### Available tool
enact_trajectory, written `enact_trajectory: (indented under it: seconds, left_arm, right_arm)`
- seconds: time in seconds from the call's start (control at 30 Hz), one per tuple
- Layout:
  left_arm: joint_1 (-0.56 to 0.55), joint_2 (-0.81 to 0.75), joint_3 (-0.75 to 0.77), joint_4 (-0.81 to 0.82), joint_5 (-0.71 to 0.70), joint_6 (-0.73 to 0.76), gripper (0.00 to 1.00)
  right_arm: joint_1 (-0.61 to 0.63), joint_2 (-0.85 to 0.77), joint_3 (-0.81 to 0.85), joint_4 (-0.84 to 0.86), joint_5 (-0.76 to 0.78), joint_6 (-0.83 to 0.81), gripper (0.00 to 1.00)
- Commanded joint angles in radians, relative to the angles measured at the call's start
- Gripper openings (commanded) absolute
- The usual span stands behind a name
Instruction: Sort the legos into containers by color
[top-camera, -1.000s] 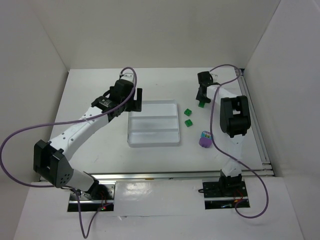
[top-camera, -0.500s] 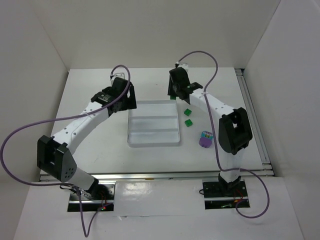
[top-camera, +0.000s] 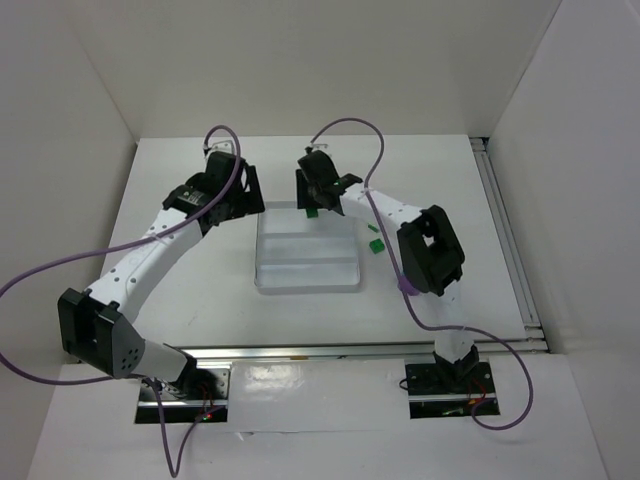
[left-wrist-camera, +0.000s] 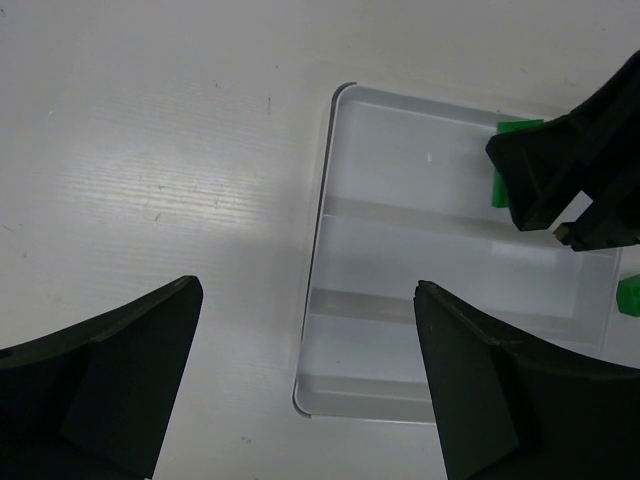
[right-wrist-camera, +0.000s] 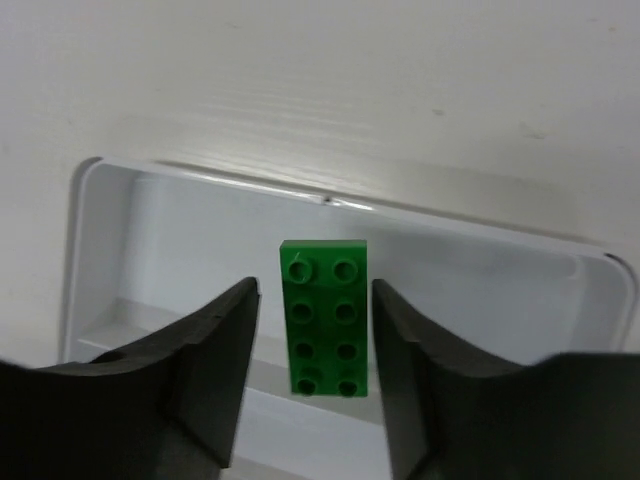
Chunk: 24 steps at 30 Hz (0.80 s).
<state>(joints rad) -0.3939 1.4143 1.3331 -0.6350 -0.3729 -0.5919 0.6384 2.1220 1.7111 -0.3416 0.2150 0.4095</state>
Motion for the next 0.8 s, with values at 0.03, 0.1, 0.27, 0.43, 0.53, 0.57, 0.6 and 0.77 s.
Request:
enact_trajectory:
  seconds: [0.03,0.1,0.27,0.43,0.53,0.57,0.6,0.77]
  left_arm:
    - [0.004,-0.008,-0.009,0.011,0.035,-0.008,1.00]
    - [0.004,-0.008,-0.009,0.011,0.035,-0.008,1.00]
    - [0.004,-0.017,-0.018,0.020,0.035,0.010,1.00]
    - [0.004,-0.017,-0.018,0.034,0.049,0.021,1.00]
    - [0.004,-0.017,-0.038,0.069,0.063,0.030,1.00]
    - [-0.005,-0.017,-0.038,0.081,0.063,0.030,1.00]
    - [-0.005,-0.017,-0.038,0.081,0.063,0.030,1.00]
    - [-0.005,0.005,-0.028,0.081,0.054,0.030,1.00]
  right_arm:
    - [0.050,0.018,0.111,-0.008,-0.017,-0.008,0.73]
    - [0.061,0.029,0.133,-0.023,0.007,-0.008,0.88]
    - [-0.012,-0.115,0.004,0.001,0.124,-0.008,0.82]
    - [-0.164,-0.309,-0.235,0.023,0.175,0.029,0.82]
    - [-0.255,-0.362,-0.349,0.033,0.155,0.038,0.82]
    - [-0.272,-0.362,-0.364,0.033,0.138,0.029,0.83]
    - [-0.295,-0.362,-0.373,0.015,0.107,0.029,0.88]
    - [-0.307,-0.266,-0.349,-0.053,0.089,0.026,0.94]
